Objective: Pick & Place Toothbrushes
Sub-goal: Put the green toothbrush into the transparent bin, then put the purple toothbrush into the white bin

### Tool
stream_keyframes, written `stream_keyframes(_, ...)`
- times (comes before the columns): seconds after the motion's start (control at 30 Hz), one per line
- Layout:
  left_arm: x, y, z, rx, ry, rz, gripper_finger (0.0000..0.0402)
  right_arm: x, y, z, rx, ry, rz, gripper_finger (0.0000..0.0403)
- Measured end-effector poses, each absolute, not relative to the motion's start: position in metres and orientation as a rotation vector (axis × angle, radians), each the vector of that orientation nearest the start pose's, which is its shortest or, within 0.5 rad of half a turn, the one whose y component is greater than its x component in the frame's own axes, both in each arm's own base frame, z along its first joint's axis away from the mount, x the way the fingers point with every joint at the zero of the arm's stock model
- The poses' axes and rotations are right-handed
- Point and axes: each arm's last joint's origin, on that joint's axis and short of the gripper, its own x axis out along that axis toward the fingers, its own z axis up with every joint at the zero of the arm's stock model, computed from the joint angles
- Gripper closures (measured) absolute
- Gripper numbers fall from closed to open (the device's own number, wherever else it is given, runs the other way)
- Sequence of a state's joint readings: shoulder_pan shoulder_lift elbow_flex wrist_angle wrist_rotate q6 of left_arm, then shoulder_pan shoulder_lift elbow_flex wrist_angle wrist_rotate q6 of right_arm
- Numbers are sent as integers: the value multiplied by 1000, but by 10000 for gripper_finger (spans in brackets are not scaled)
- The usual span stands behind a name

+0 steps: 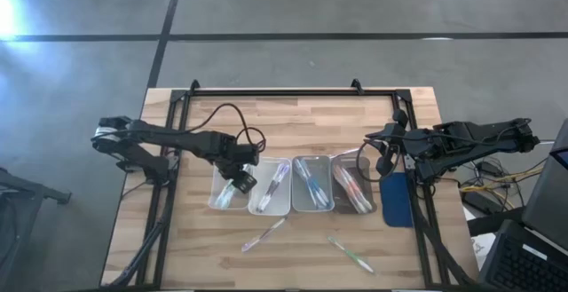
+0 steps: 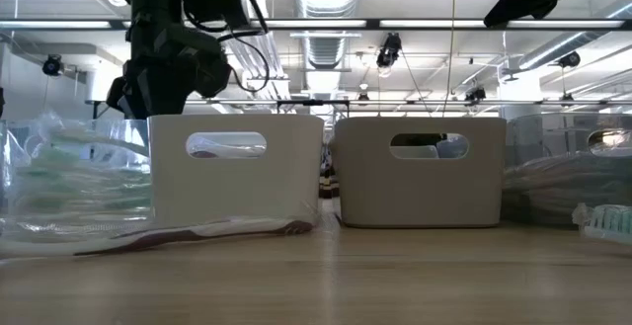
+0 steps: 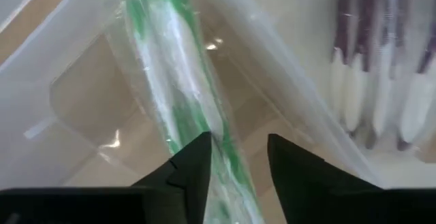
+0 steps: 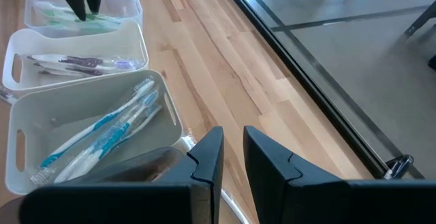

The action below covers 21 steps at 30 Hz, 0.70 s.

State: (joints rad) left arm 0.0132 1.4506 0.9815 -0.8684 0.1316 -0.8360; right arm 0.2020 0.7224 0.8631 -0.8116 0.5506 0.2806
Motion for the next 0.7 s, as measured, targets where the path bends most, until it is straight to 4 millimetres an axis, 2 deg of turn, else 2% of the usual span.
stream_keyframes(0.23, 256, -2, 226, -800, 1349, 411, 230, 129, 11, 314, 21, 573, -419, 351)
stream_keyframes(0.53, 251, -2, 237, -795, 1421, 431, 231, 129, 11, 314, 21, 573, -419, 351)
stream_keyframes(0.7, 250, -2, 247, -799, 1385, 414, 232, 129, 11, 314, 21, 573, -419, 351)
